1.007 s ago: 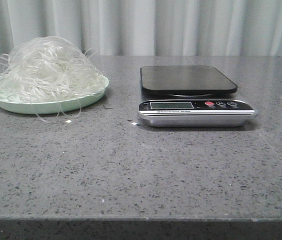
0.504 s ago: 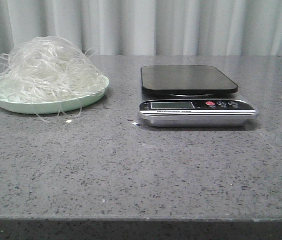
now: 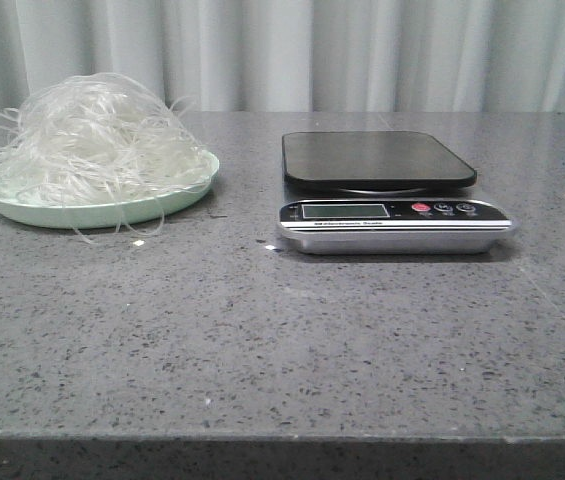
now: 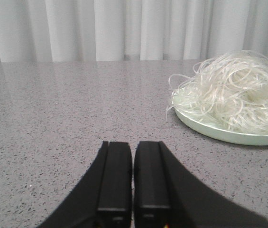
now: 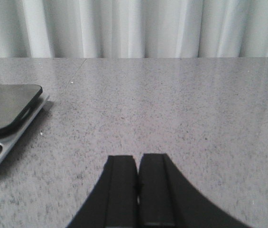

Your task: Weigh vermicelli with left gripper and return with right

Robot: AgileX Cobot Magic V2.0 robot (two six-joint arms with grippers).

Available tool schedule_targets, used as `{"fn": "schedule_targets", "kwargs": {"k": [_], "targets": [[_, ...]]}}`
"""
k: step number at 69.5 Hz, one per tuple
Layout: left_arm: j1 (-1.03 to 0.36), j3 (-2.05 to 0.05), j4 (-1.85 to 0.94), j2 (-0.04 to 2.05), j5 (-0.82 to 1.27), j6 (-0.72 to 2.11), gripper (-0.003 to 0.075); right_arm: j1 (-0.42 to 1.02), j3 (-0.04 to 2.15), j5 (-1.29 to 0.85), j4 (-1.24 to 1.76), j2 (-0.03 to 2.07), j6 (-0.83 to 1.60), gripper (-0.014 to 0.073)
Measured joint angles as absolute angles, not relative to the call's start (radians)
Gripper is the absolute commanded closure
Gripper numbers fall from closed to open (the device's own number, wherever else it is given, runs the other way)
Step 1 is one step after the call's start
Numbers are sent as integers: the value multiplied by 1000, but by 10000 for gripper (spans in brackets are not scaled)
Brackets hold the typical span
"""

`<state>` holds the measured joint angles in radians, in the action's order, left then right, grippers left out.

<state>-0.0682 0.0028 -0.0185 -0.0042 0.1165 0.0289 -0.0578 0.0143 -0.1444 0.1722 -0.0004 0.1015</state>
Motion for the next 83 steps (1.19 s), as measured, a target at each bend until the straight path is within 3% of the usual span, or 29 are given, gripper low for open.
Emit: {"fn": "schedule_targets", "kwargs": {"k": [83], "targets": [[-68,3,-19,-4,114,29,583,-22,-28,-131,171,-11,94,442]]}}
